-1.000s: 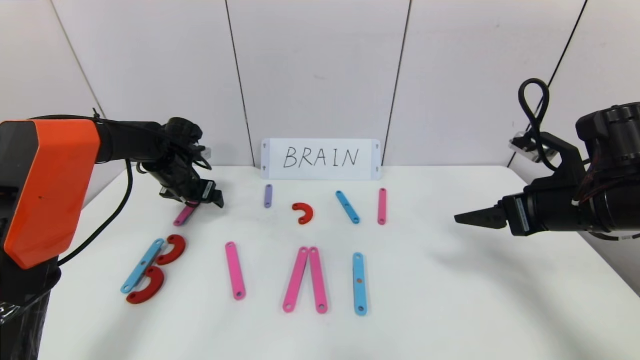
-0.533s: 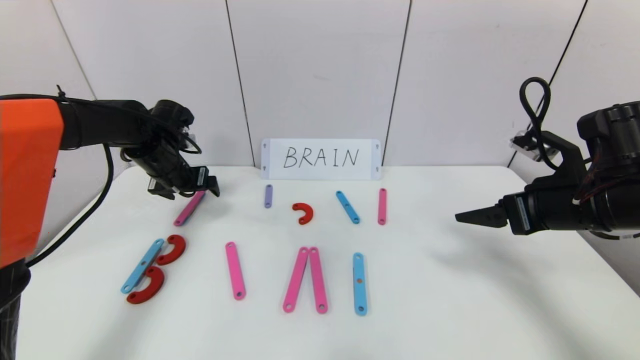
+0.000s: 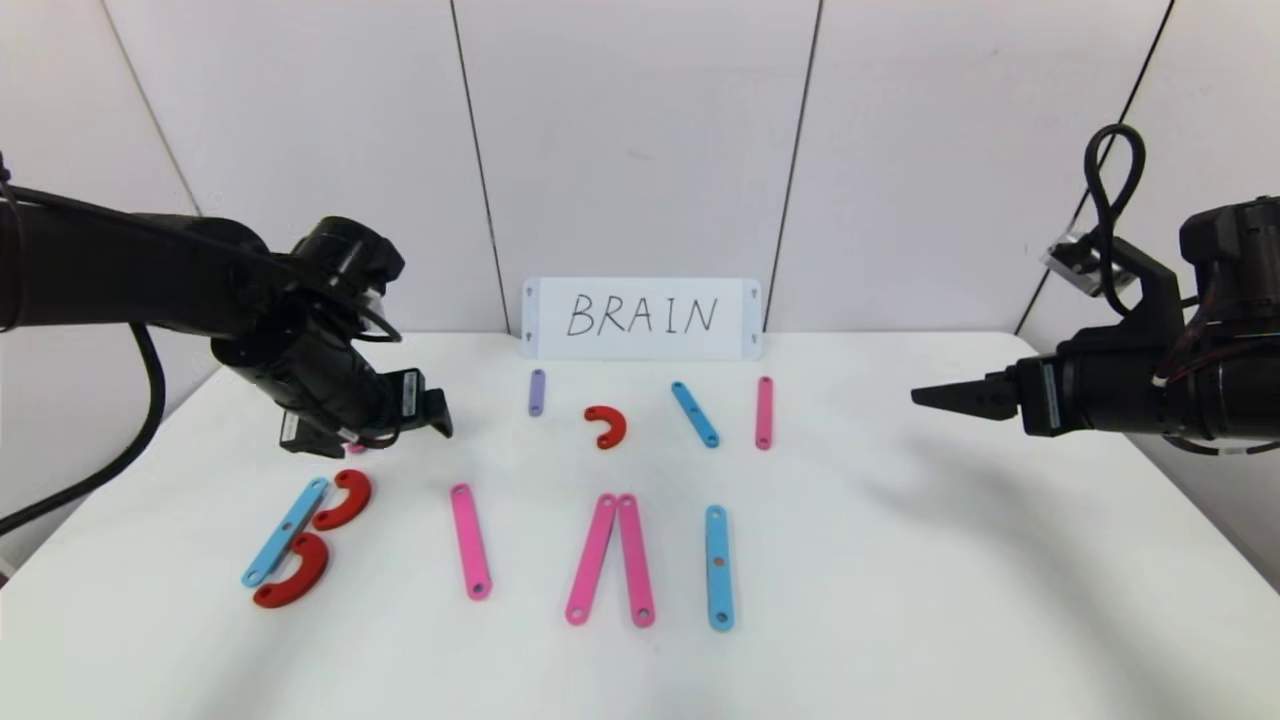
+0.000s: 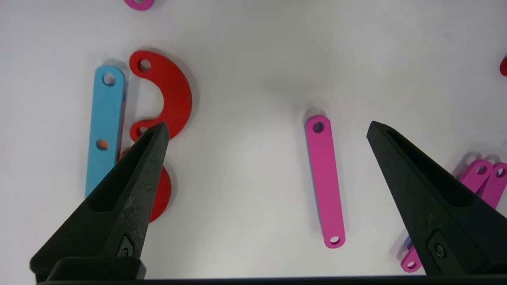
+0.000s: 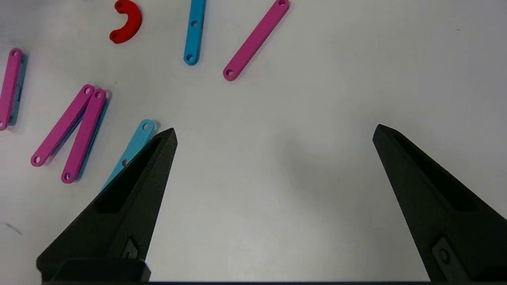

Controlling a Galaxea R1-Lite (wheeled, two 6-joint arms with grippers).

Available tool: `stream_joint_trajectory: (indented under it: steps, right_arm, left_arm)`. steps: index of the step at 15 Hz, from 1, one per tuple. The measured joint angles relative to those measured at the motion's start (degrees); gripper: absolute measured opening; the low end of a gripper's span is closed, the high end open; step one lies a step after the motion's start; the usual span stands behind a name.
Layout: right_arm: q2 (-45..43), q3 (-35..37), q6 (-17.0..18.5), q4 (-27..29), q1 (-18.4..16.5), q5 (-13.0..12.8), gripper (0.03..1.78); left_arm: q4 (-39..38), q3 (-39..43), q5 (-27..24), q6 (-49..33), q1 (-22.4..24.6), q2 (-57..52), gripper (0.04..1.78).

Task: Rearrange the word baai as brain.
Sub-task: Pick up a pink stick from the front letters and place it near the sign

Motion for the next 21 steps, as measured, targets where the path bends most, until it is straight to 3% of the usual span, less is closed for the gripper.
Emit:
stream_joint_trajectory:
  steps: [3,6,7,13,21]
  right_arm:
    - [0.0,0.1,0.0,0.2,-0.5,1.9,1.74]
    - [-0.2,0.2,0.0,0.3,-1.7,6.6,1.74]
    - [-0.3,0.3,0.0,0.0,-2.0,7.1,1.74]
    - [-0.5,1.0,-0.3,-0.1,-2.2,7.0,1.74]
    - [-0.5,1.7,-0.4,-0.2,-2.2,6.9,1.74]
  left_arm:
    - [-4.1,8.6,4.1,-6.0,-6.2,-4.6,1.75]
    - [-5.8,12.0,5.3,-10.6,-9.8,-6.0,1.75]
    - [-6.8,13.1,5.4,-11.3,-10.5,-6.0,1.75]
    - [-9.5,16.2,9.3,-21.0,-15.8,-4.0,1.75]
    - [-14.2,19.1,9.8,-21.8,-17.1,-0.7,1.75]
